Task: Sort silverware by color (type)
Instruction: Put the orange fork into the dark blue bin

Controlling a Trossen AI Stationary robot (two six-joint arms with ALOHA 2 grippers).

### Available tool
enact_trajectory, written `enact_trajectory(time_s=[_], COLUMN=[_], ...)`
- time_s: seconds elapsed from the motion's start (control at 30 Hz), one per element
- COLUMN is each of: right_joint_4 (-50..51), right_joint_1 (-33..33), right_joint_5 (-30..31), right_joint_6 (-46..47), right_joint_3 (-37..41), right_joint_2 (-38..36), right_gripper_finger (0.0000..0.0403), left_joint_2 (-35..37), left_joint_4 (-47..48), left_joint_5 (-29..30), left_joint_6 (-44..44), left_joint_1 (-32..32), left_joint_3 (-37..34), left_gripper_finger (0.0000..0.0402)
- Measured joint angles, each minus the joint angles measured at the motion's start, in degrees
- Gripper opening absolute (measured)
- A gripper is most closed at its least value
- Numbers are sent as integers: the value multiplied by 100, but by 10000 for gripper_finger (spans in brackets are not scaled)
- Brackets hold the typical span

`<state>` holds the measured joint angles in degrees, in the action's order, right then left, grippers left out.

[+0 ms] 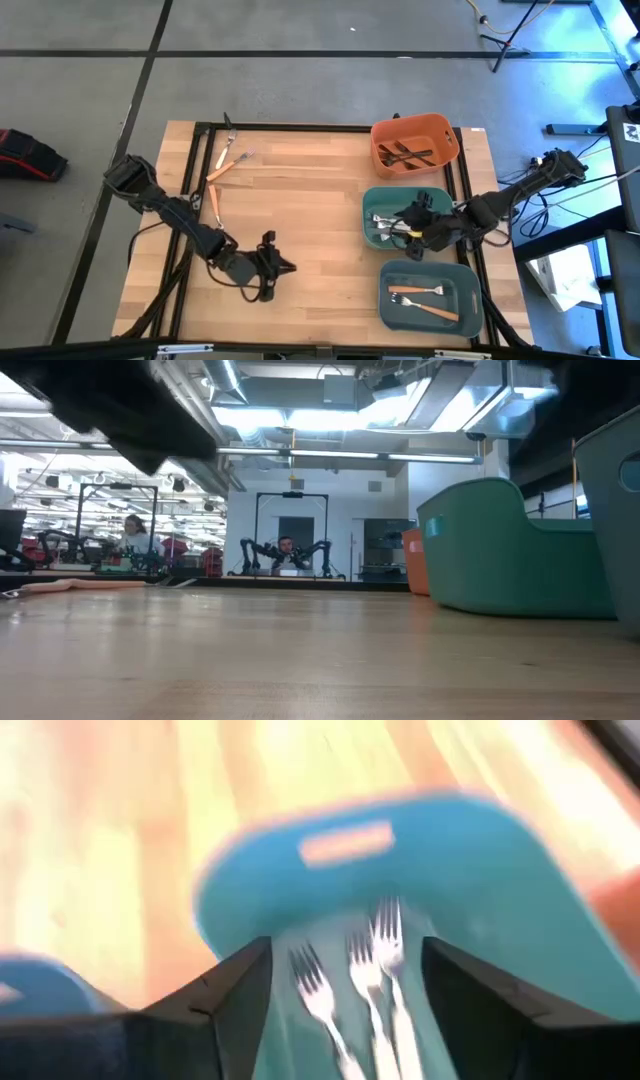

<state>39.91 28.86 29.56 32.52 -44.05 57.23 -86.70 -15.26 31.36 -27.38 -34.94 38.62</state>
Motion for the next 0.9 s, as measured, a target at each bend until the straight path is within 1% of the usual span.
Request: enact_trajectory(time_s=[0.07,0.17,0.27,0.3,0.37,0.43,0.47,0.57,0.67,0.77,0.9], right_joint_4=[-514,-1542,-2572,-2829,-3422,-3937,-4195,-4858,-5367,-5760,-6001], right_joint_1=[0,0,0,0,0,-2,-6,-86,-255,-518,-941], right_joint_5=[131,301,455,499,631,812,893,1102,1149,1147,1145], right_joint_6=[-313,-935,-1553,-1752,-2153,-2580,-2785,-3288,-3456,-3566,-3664], right_joint_3=[-51,4,98,107,107,107,107,107,107,109,107], right_joint_2=[0,11,163,246,435,664,792,1186,1516,1714,1729], right_gripper_finger=[249,250,250,250,250,250,250,250,250,250,250], left_joint_2=[2,2,85,146,317,507,618,930,1243,1535,1837], left_joint_4=[64,149,289,417,965,1646,1950,2706,3441,4004,4805], left_joint_5=[-80,-169,-403,-474,-559,-501,-363,275,705,822,799], left_joint_6=[-59,-63,-56,-53,12,97,99,109,93,67,-57], left_joint_1=[180,453,723,813,957,1104,1165,1351,1566,1952,2747], left_joint_3=[-1,-1,0,8,101,267,346,532,647,677,676], left_gripper_finger=[48,89,127,136,149,153,153,151,151,151,150])
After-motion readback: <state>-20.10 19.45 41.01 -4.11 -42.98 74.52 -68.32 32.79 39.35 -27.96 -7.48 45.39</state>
